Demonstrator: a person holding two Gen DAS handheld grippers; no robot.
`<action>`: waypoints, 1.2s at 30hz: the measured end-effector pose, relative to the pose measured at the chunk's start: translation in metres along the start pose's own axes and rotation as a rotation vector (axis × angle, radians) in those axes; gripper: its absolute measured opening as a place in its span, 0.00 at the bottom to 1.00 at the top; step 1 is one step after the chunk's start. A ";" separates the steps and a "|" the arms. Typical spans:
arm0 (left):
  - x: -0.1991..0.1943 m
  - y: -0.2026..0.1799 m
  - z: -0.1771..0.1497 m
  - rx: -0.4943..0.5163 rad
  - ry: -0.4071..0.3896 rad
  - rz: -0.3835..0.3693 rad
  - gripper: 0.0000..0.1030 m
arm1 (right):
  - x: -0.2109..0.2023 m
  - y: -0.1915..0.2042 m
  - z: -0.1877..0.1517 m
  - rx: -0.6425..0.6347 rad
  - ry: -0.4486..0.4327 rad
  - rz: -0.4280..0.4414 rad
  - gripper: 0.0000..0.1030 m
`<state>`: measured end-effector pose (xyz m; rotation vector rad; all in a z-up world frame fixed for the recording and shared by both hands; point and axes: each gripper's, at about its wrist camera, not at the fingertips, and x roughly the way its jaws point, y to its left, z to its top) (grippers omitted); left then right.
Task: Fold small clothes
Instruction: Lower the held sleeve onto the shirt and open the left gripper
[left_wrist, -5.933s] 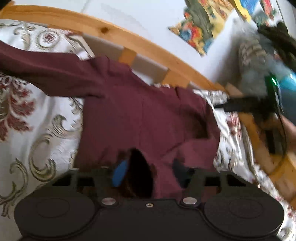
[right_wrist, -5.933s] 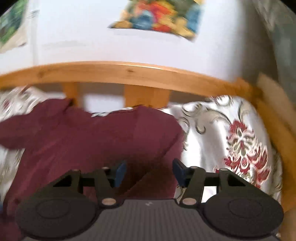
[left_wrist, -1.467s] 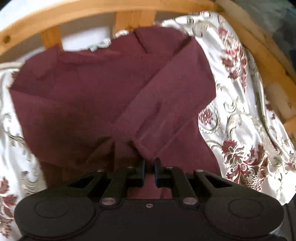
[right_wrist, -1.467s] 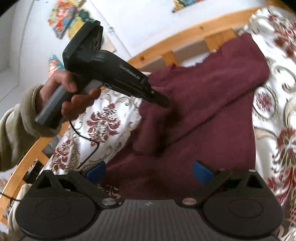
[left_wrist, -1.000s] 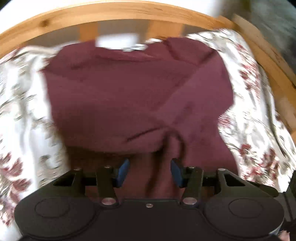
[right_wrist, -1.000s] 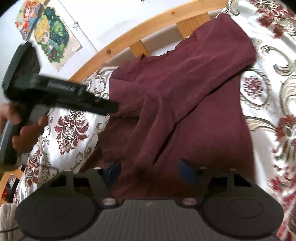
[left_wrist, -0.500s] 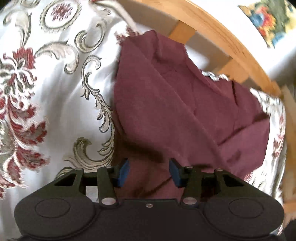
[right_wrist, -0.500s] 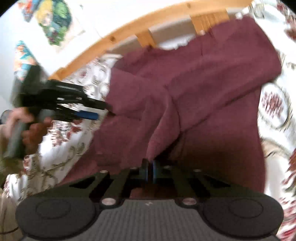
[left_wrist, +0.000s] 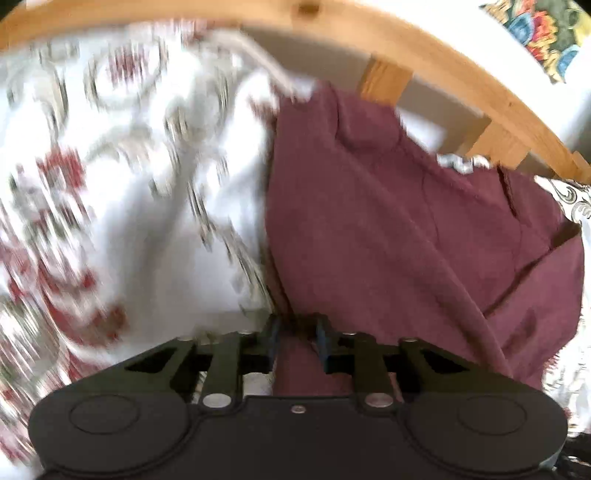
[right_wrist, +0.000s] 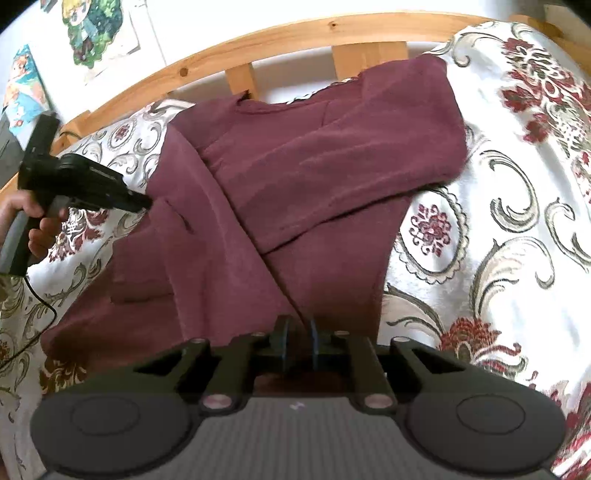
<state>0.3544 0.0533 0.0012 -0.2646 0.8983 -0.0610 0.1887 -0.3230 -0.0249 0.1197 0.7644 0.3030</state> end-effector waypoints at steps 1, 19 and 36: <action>-0.002 0.000 0.005 0.024 -0.028 0.009 0.33 | -0.002 -0.002 -0.002 0.004 -0.005 0.001 0.41; 0.027 0.019 0.064 -0.038 -0.133 -0.032 0.09 | -0.015 0.011 -0.036 0.024 -0.034 0.030 0.70; -0.001 0.027 0.036 0.037 -0.127 0.115 0.52 | -0.013 0.030 -0.040 -0.056 -0.035 0.006 0.87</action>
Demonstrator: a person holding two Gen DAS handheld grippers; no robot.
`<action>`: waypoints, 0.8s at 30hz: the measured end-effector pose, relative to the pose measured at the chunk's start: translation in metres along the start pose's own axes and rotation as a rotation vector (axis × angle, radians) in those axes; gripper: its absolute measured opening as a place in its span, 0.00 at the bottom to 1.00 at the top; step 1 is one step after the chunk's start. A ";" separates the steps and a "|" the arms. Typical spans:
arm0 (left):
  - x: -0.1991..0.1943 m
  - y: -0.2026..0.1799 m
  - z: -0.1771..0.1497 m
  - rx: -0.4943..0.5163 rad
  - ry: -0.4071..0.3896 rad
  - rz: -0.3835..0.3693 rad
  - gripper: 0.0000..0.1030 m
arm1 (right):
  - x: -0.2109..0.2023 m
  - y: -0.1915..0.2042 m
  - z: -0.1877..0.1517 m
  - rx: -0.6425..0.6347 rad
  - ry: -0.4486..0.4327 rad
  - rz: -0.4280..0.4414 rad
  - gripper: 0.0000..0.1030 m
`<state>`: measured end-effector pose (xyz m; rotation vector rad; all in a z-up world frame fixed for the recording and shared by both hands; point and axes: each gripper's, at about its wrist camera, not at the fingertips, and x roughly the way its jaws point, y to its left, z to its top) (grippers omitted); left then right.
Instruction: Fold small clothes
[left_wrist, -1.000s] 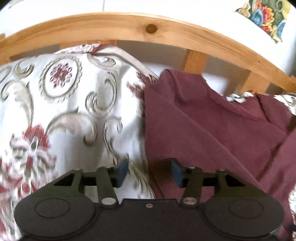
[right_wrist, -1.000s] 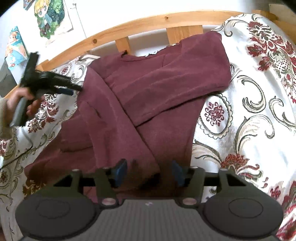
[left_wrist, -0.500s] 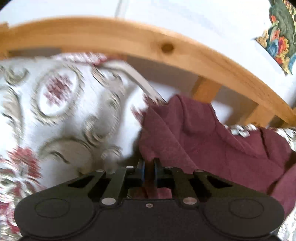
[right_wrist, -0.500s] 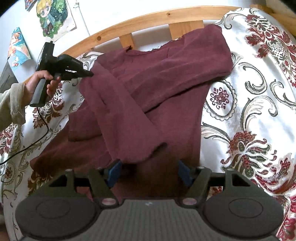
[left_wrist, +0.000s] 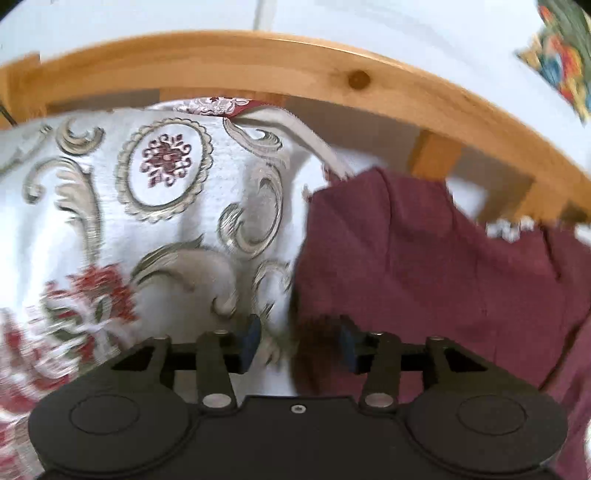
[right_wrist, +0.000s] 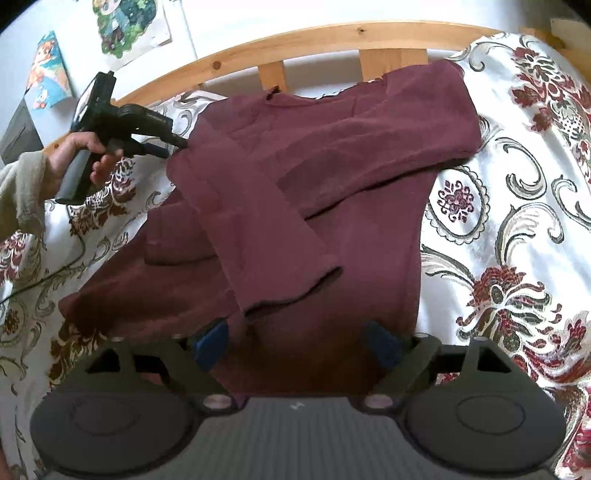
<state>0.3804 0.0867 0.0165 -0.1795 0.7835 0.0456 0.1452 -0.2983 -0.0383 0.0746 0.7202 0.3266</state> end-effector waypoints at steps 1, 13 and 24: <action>-0.008 0.000 -0.007 0.017 -0.002 0.001 0.55 | -0.001 0.002 -0.001 -0.006 -0.005 -0.005 0.89; -0.127 -0.004 -0.106 0.132 -0.053 -0.091 0.99 | -0.032 0.035 -0.016 -0.127 -0.061 -0.079 1.00; -0.181 -0.014 -0.198 0.512 -0.067 -0.179 0.99 | -0.050 0.078 -0.061 -0.391 0.061 -0.144 1.00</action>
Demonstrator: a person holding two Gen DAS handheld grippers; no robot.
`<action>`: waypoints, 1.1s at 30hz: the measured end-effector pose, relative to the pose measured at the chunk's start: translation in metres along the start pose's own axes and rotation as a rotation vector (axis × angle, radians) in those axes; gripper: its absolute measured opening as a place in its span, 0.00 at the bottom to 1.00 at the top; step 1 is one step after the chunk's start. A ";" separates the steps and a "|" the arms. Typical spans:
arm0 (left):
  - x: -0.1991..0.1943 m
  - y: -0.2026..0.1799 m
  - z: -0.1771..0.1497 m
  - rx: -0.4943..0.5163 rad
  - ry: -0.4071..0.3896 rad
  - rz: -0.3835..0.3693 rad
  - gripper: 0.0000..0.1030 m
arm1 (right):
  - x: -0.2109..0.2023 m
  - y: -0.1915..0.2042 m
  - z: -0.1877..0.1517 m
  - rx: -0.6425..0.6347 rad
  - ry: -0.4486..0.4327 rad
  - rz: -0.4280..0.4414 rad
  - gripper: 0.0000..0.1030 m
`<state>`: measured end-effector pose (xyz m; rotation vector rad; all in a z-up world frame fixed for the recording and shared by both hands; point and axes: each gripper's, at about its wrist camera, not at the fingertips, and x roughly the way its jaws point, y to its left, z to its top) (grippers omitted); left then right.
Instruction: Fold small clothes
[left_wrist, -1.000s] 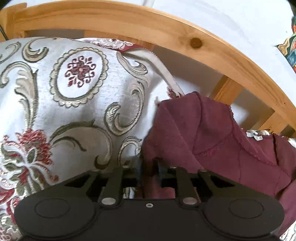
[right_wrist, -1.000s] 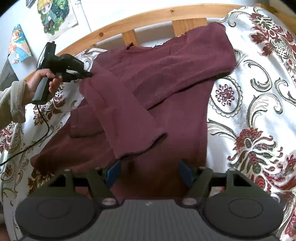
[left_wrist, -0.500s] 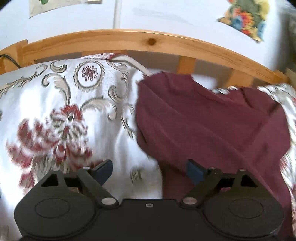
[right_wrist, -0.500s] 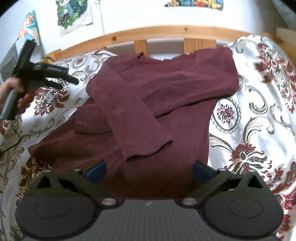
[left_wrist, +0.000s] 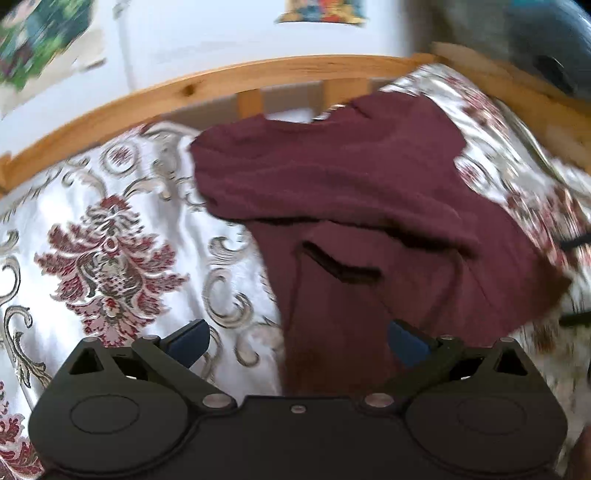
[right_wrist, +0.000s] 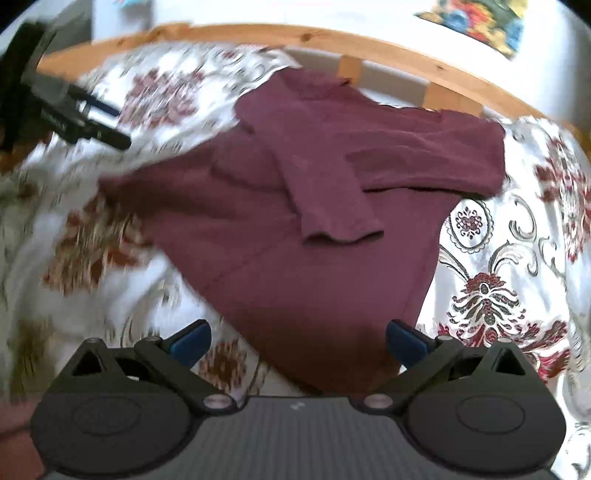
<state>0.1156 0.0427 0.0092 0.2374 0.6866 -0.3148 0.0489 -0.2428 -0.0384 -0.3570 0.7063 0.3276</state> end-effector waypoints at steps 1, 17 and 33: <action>0.000 -0.006 -0.006 0.022 -0.003 -0.001 0.99 | 0.000 0.006 -0.003 -0.038 0.011 -0.022 1.00; 0.033 -0.040 -0.030 0.222 0.102 -0.044 0.99 | 0.044 0.078 -0.021 -0.454 -0.041 -0.401 1.00; 0.036 -0.073 -0.042 0.415 0.025 0.065 0.99 | -0.002 0.011 0.058 0.042 -0.150 -0.065 0.08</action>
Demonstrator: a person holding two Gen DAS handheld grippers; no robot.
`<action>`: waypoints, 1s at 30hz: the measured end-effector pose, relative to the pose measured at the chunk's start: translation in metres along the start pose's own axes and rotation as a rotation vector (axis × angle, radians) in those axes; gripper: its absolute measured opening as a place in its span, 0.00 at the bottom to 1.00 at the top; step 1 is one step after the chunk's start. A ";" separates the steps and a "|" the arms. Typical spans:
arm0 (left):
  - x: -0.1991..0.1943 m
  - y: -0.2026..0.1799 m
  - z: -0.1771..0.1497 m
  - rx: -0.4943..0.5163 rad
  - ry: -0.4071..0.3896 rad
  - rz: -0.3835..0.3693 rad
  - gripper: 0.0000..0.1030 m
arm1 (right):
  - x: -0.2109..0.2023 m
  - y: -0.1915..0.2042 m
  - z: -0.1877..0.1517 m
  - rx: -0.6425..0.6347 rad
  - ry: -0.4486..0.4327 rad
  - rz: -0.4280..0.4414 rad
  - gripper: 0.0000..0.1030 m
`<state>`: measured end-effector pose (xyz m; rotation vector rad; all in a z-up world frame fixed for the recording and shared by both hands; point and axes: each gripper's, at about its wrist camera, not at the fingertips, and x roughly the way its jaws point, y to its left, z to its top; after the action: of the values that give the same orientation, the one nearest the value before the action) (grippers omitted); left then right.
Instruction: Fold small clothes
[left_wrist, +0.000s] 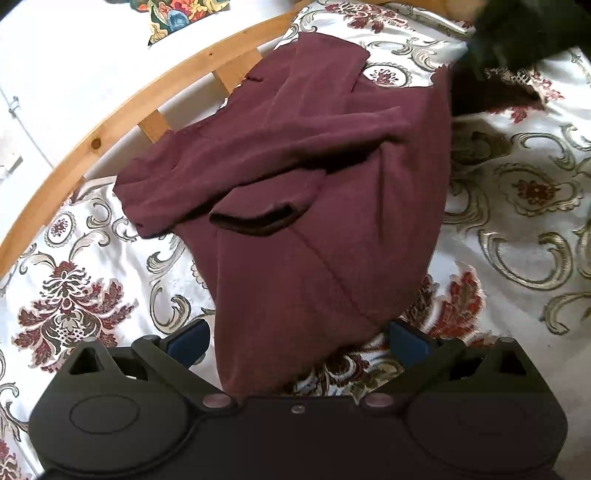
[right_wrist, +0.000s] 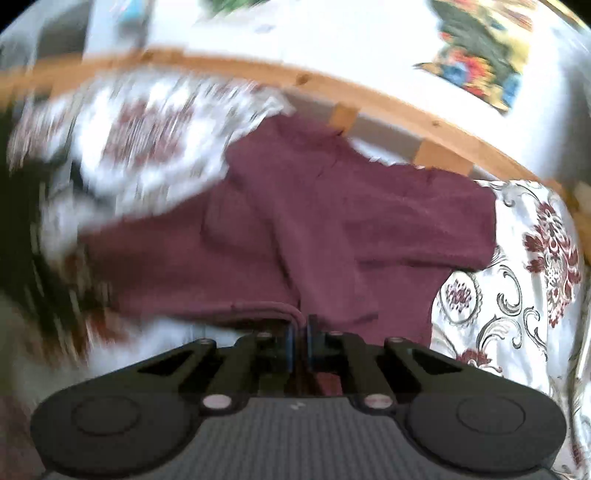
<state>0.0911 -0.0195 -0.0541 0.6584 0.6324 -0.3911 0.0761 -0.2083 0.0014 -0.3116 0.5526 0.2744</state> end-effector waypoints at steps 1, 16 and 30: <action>0.002 -0.001 0.002 0.002 0.001 0.006 0.99 | -0.001 -0.008 0.010 0.037 -0.011 0.017 0.08; 0.010 -0.003 0.006 -0.012 0.013 0.075 0.79 | 0.007 -0.072 0.061 0.393 -0.030 0.178 0.08; -0.002 0.010 -0.002 -0.023 0.043 0.196 0.13 | -0.006 -0.063 0.009 0.254 0.046 0.073 0.08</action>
<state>0.0942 -0.0106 -0.0493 0.7019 0.6058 -0.1879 0.0960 -0.2636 0.0254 -0.0520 0.6374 0.2646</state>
